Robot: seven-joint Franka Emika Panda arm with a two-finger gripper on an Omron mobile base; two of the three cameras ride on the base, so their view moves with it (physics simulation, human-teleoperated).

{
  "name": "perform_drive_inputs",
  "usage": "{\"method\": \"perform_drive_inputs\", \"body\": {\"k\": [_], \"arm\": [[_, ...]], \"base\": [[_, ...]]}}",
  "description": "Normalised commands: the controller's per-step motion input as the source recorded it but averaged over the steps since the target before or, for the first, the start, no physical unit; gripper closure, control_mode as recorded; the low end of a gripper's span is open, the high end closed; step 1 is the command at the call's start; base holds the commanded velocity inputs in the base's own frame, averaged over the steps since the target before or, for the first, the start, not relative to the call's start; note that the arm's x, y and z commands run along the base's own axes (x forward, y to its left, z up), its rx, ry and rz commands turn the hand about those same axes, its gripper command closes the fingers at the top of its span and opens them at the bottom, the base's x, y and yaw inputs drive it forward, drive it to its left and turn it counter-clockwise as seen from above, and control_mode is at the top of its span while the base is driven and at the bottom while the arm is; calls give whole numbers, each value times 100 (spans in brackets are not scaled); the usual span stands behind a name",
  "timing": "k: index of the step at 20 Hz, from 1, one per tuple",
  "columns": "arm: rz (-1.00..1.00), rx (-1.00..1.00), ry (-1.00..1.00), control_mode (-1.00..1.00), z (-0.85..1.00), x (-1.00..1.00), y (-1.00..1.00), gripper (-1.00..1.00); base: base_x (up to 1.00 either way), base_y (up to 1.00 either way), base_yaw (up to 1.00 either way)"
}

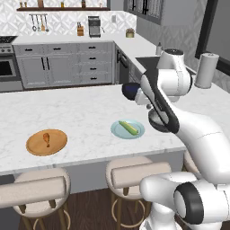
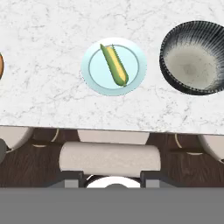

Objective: Pick the chicken drumstick and corn from their plates and place them in the bowl. Then put the bowl in the fridge.

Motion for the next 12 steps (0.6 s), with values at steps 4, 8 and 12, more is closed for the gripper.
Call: {"method": "perform_drive_inputs", "body": {"k": [4,8,12], "arm": [[0,0,1,-100,-25,67,3,-100],[0,0,12,-100,-77,100,19,-100],[0,-1,13,-100,-89,100,41,-100]], "base": [[0,0,0],[0,0,0],[0,0,0]]}}
